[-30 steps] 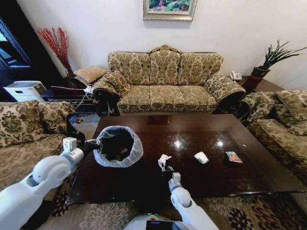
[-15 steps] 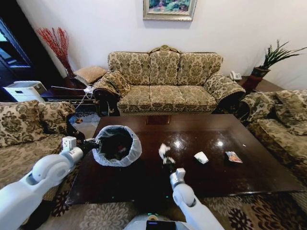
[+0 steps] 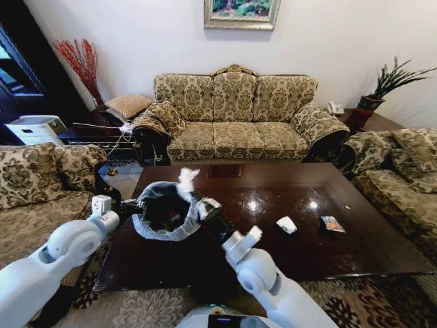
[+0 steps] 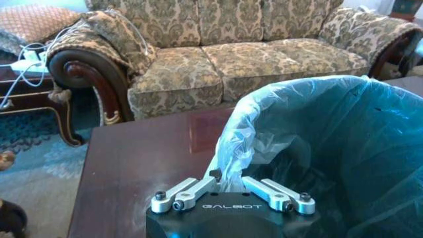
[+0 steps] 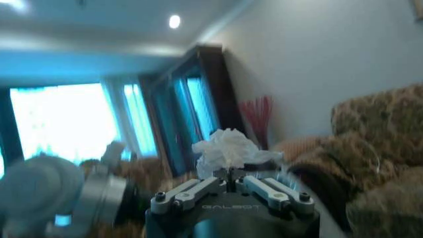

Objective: Move to the front of the table and place the trash on the table into the trash bin.

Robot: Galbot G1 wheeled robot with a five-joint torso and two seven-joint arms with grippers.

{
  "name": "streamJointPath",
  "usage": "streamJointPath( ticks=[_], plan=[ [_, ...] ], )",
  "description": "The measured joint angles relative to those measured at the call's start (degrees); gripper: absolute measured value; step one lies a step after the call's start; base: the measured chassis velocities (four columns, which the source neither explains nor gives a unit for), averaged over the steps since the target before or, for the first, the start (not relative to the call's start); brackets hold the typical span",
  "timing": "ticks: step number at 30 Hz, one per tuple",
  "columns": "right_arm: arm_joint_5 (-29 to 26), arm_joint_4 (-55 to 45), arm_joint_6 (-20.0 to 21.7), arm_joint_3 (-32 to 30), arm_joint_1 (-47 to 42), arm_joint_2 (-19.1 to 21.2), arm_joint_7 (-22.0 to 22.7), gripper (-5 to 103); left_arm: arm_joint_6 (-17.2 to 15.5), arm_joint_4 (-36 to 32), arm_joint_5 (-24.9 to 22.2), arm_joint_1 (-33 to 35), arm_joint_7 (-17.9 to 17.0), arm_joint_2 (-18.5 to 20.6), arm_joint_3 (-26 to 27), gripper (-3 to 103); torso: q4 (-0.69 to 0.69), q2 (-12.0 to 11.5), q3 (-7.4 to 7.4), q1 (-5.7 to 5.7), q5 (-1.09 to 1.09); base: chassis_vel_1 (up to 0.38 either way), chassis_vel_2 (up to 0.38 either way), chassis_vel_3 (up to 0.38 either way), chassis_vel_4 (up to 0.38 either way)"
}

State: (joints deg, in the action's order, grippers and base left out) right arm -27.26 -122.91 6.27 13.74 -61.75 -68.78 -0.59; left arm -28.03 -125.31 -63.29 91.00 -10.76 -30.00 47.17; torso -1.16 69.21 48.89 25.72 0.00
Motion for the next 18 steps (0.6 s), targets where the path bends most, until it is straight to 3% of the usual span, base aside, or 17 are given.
streamJointPath(
  ticks=[2,3,5,7,12,14,17,18],
  plan=[
    [0.8,0.3,1.5,0.2,0.3,-0.2,0.7,1,0.0,-0.3,-0.1,0.0,0.0,-0.1,0.0,1,0.00,0.0,0.00,0.00,0.00,0.000,0.000,0.000,0.000],
    [1.2,0.4,2.3,0.1,0.5,-0.3,1.1,12,-0.1,-0.6,-0.1,0.1,0.0,-0.1,0.1,1,0.00,0.0,0.00,0.00,0.00,0.000,0.000,0.000,0.000],
    [1.3,0.4,2.5,0.1,0.6,-0.2,1.3,12,-0.1,-0.6,-0.2,0.1,0.0,-0.2,0.1,1,0.00,0.0,0.00,0.00,0.00,0.000,0.000,0.000,0.000],
    [1.4,0.4,2.5,-0.2,0.6,0.1,1.4,22,-0.1,-0.7,-0.2,0.2,-0.1,-0.3,0.1,1,0.00,0.0,0.00,0.00,0.00,0.000,0.000,0.000,0.000],
    [1.9,0.4,2.4,-0.3,0.6,0.2,1.2,38,-0.1,-0.7,-0.2,0.2,-0.1,-0.5,0.0,1,0.00,0.0,0.00,0.00,0.00,0.000,0.000,0.000,0.000],
    [2.9,0.7,2.1,-0.3,0.4,0.2,0.7,44,-0.1,-0.7,-0.2,0.2,-0.1,-0.5,0.0,1,0.00,0.0,0.00,0.00,0.00,0.000,0.000,0.000,0.000],
    [6.5,1.5,2.0,0.0,0.6,0.6,-2.0,61,-0.1,-0.8,-0.2,0.1,0.0,-0.6,-0.1,1,0.00,0.0,0.00,0.00,0.00,0.000,0.000,0.000,0.000],
    [6.5,1.5,2.0,0.0,0.6,0.6,-2.0,61,-0.1,-0.8,-0.2,0.1,0.0,-0.6,-0.1,1,0.00,0.0,0.00,0.00,0.00,0.000,0.000,0.000,0.000]
  ],
)
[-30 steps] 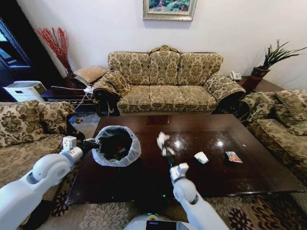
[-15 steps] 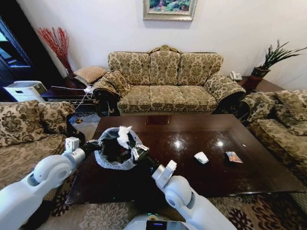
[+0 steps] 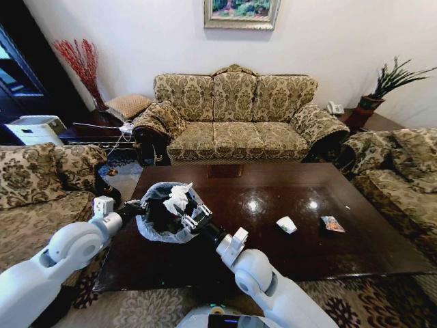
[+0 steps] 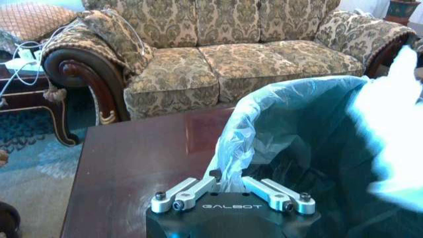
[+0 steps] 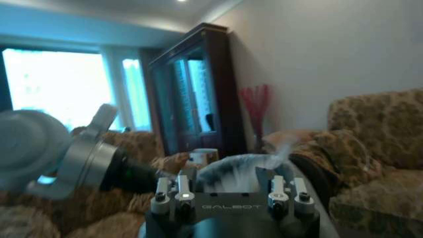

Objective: Move to the front of the table and place the trash on the table into the trash bin.

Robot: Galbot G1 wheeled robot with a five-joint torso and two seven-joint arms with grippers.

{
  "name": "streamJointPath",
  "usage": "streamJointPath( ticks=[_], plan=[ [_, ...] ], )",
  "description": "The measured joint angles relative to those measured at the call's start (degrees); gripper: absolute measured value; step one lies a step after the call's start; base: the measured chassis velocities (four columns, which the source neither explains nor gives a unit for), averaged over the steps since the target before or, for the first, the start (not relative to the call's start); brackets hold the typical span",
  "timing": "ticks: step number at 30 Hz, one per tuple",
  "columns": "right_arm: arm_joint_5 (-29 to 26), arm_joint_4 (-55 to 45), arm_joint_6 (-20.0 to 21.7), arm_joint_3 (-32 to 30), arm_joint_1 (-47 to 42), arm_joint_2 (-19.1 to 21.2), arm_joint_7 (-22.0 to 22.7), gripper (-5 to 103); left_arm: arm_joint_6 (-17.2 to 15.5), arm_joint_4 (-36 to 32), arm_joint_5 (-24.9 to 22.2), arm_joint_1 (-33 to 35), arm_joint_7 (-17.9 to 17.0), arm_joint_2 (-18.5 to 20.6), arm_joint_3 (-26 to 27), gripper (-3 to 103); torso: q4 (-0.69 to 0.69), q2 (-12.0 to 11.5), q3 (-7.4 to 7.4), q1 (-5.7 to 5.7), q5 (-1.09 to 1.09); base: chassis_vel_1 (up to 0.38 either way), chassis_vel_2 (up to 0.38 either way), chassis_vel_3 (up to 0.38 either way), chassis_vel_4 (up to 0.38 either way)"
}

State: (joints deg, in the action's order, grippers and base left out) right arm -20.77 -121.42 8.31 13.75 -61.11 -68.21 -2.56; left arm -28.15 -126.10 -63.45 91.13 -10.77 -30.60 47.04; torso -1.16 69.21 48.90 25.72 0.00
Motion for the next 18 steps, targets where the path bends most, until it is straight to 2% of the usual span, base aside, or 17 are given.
streamJointPath(
  ticks=[1,4,5,8,9,10,11,12,14,15,16,17,18],
  plan=[
    [0.4,0.1,0.0,0.3,0.2,0.1,-0.5,61,0.0,-0.1,0.0,0.0,0.0,-0.1,-0.1,1,0.00,0.0,0.00,0.00,0.00,0.000,0.000,0.000,0.000],
    [0.8,0.2,-0.5,0.5,0.7,-0.2,-0.8,78,0.0,-0.6,0.0,0.1,0.1,-0.4,-0.2,1,0.00,0.0,0.00,0.00,0.00,0.000,0.000,0.000,0.000],
    [0.8,0.2,-0.5,0.5,0.7,-0.2,-0.8,78,0.0,-0.6,0.0,0.1,0.1,-0.4,-0.2,1,0.00,0.0,0.00,0.00,0.00,0.000,0.000,0.000,0.000],
    [0.8,0.0,-4.4,-0.5,-0.3,-0.4,-0.9,93,-0.1,-0.5,0.1,0.3,0.1,-0.4,-0.1,1,-0.01,0.0,0.01,0.00,0.00,0.000,0.000,0.000,0.000],
    [0.8,0.0,-4.4,-0.5,-0.3,-0.4,-0.9,93,-0.1,-0.5,0.1,0.3,0.1,-0.4,-0.1,1,-0.01,0.0,0.01,0.00,0.00,0.000,0.000,0.000,0.000],
    [0.7,-0.5,-5.8,-1.4,-1.3,-0.6,-0.7,97,-0.1,-0.3,0.1,0.2,0.1,-0.4,0.0,1,-0.01,0.0,0.01,0.00,0.00,0.000,0.000,0.000,0.000],
    [0.6,-1.1,-7.0,-2.4,-2.4,-0.8,-0.2,97,-0.1,0.0,0.1,0.2,0.1,-0.4,0.1,1,-0.01,0.0,0.01,0.00,0.00,0.000,0.000,0.000,0.000],
    [0.5,-2.2,-8.6,-4.2,-4.8,-0.8,2.2,99,-0.1,0.5,0.1,0.0,0.0,-0.3,0.2,1,0.00,0.0,0.01,0.00,0.00,0.000,0.000,0.000,0.000],
    [0.0,-3.5,-8.2,-8.7,-9.1,-0.7,7.5,100,-0.1,1.1,0.2,-0.2,-0.1,-0.3,0.5,1,0.00,0.0,0.00,0.00,0.00,0.000,0.000,0.000,0.000],
    [0.0,-3.5,-8.2,-8.7,-9.1,-0.7,7.5,100,-0.1,1.1,0.2,-0.2,-0.1,-0.3,0.5,1,0.00,0.0,0.00,0.00,0.00,0.000,0.000,0.000,0.000],
    [-0.9,-3.7,-7.1,-11.1,-10.9,-0.7,9.9,100,-0.1,1.3,0.2,-0.2,-0.1,-0.4,0.5,1,0.00,0.0,0.00,0.00,0.00,0.000,0.000,0.000,0.000],
    [-5.1,-3.3,-3.9,-16.0,-13.7,-1.0,14.9,100,0.0,1.5,0.3,-0.5,-0.1,-0.6,0.5,1,0.01,0.0,0.00,-0.01,-0.01,0.000,0.000,0.000,0.000],
    [-5.1,-3.3,-3.9,-16.0,-13.7,-1.0,14.9,100,0.0,1.5,0.3,-0.5,-0.1,-0.6,0.5,1,0.01,0.0,0.00,-0.01,-0.01,0.000,0.000,0.000,0.000]
  ],
)
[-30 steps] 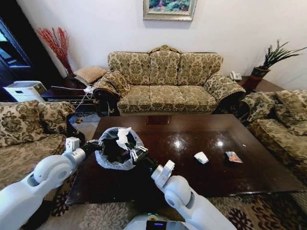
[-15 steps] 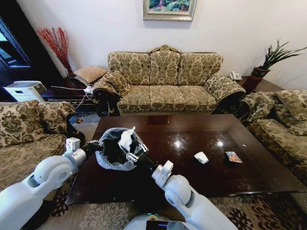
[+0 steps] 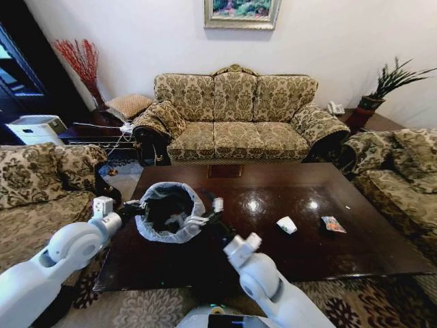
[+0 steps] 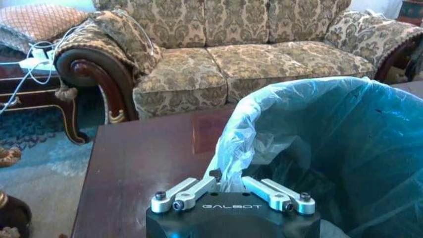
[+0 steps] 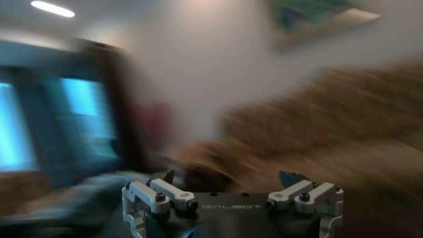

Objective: Move to the front of the table and place the trash on the table into the trash bin.

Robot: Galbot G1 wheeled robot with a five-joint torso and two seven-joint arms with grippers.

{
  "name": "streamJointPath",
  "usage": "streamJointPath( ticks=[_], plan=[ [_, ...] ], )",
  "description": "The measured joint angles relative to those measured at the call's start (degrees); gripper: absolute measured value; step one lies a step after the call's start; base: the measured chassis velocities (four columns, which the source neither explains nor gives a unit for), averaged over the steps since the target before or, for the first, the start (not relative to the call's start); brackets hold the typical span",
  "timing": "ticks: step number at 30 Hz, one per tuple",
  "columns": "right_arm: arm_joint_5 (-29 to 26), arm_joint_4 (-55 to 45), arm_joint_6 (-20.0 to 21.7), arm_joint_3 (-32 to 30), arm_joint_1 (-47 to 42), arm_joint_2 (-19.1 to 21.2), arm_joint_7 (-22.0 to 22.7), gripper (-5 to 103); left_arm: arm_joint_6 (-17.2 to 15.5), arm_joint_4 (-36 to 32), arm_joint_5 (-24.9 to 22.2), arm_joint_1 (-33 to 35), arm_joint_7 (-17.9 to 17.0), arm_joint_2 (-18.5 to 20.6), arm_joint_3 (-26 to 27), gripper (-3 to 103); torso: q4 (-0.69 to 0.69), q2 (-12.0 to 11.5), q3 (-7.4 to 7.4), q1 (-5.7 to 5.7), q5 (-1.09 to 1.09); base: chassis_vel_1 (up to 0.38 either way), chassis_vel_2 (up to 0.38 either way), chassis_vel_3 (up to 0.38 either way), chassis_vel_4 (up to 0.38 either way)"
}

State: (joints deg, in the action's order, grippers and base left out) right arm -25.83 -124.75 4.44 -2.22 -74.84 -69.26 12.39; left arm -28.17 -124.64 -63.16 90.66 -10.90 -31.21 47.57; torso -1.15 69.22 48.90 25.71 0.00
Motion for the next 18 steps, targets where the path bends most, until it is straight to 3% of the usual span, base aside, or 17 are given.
streamJointPath(
  ticks=[2,7,18],
  plan=[
    [-6.1,3.0,3.1,-6.4,-2.4,-0.6,4.7,100,0.2,0.1,0.3,-0.3,0.0,-0.4,-0.2,1,0.00,0.0,0.00,0.00,0.02,0.000,0.000,0.000,0.000],
    [-9.8,7.3,4.7,-11.7,-3.7,-1.2,9.2,100,0.2,0.0,0.9,-0.4,0.1,-1.3,-0.6,1,-0.01,0.0,0.00,0.01,0.00,0.000,0.000,0.000,0.000],
    [-8.4,11.8,3.7,-16.4,-5.4,-2.2,9.9,100,0.3,-0.7,1.1,0.3,0.2,-1.6,0.0,1,-0.02,0.0,0.00,0.00,0.00,-0.116,-0.145,0.143,0.145]
  ],
)
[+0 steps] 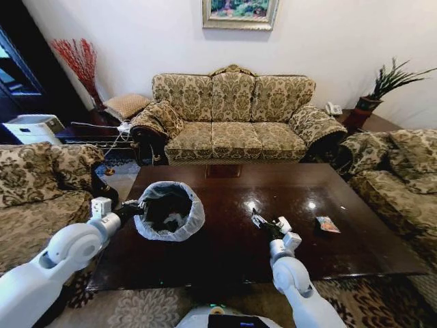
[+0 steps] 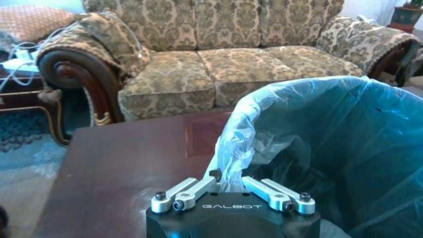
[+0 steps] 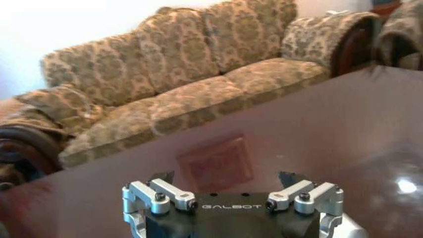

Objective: Move to the front of the table and place the trash on the table into the trash bin.

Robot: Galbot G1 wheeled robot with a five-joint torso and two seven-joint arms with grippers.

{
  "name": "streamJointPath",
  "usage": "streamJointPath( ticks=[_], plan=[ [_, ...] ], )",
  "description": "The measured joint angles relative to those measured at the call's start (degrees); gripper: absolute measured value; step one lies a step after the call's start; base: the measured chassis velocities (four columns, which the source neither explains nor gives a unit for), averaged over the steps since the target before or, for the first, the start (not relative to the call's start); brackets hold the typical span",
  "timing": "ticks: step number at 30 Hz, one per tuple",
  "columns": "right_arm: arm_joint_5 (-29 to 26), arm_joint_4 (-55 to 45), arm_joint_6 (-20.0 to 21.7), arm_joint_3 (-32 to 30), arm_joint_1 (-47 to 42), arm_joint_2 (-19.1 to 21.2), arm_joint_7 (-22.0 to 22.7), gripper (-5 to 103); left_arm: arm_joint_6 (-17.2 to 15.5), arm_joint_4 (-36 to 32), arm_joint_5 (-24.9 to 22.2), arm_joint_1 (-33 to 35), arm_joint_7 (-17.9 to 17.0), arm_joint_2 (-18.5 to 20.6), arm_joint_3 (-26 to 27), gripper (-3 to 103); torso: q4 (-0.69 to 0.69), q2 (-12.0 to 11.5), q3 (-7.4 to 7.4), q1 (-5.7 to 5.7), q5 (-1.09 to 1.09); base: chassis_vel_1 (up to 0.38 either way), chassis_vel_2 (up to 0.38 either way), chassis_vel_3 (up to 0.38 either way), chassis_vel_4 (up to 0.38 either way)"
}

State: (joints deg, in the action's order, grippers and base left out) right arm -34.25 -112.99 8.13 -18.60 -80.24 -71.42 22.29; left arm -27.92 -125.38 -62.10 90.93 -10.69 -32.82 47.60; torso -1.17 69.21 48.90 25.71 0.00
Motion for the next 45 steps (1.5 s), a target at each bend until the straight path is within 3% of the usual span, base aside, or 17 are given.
streamJointPath(
  ticks=[9,15,19,31,33,34,36,37,39,42,45],
  plan=[
    [7.3,10.8,-5.9,-1.7,0.8,0.0,-4.1,100,0.1,-0.3,0.0,-0.1,0.1,0.0,-0.2,1,0.03,0.0,0.01,0.01,0.09,-0.199,-0.207,0.196,0.188],
    [7.9,14.7,-5.1,-1.0,0.9,0.0,-7.2,100,0.1,-0.5,0.0,0.2,0.1,0.0,-0.2,1,0.02,0.0,0.00,0.00,-0.08,-0.018,-0.008,0.008,0.009],
    [8.6,20.3,-5.3,-0.8,3.7,-0.9,-7.8,100,0.1,-0.2,0.0,-0.2,0.1,0.3,-0.5,1,-0.04,0.0,0.00,0.00,0.01,0.065,0.081,-0.021,-0.009],
    [8.7,29.7,-5.2,0.2,10.6,-1.7,-9.9,102,0.2,-0.1,0.0,-0.2,0.2,0.3,-1.0,1,0.01,0.0,0.00,0.01,0.00,0.006,0.007,-0.002,0.000],
    [8.7,30.3,-5.1,0.6,11.4,-1.7,-10.2,98,0.2,-0.1,0.0,-0.2,0.2,0.3,-1.0,1,0.00,0.0,0.00,0.01,-0.02,0.000,0.000,0.000,0.000],
    [8.7,30.8,-5.0,0.7,12.2,-1.8,-10.2,88,0.2,-0.1,0.0,-0.2,0.2,0.3,-1.0,1,-0.01,0.0,0.00,0.00,-0.02,0.000,0.000,0.000,0.000],
    [8.7,31.1,-4.9,0.8,12.6,-1.8,-10.2,88,0.3,-0.1,0.0,-0.2,0.2,0.3,-1.0,1,-0.01,0.0,0.00,0.00,-0.02,0.000,0.000,0.000,0.000],
    [8.7,31.7,-4.7,0.8,13.1,-1.8,-10.3,77,0.3,-0.1,0.0,-0.2,0.2,0.3,-1.0,1,0.00,0.0,0.00,0.00,-0.02,0.000,0.000,0.000,0.000],
    [8.8,32.0,-4.7,0.9,13.3,-1.8,-10.3,77,0.3,-0.1,0.0,-0.2,0.3,0.3,-1.0,1,0.00,0.0,0.00,0.00,0.00,0.000,0.000,0.000,0.000],
    [8.8,32.8,-4.7,0.9,13.8,-1.7,-10.8,61,0.4,0.0,0.0,-0.3,0.3,0.4,-1.0,1,0.01,0.0,0.00,0.01,0.01,0.000,0.000,0.000,0.000],
    [8.8,33.0,-4.7,0.9,13.9,-1.7,-10.9,55,0.4,0.0,-0.1,-0.3,0.3,0.4,-1.0,1,0.01,0.0,0.00,0.01,0.01,0.000,0.000,0.000,0.000]
  ],
)
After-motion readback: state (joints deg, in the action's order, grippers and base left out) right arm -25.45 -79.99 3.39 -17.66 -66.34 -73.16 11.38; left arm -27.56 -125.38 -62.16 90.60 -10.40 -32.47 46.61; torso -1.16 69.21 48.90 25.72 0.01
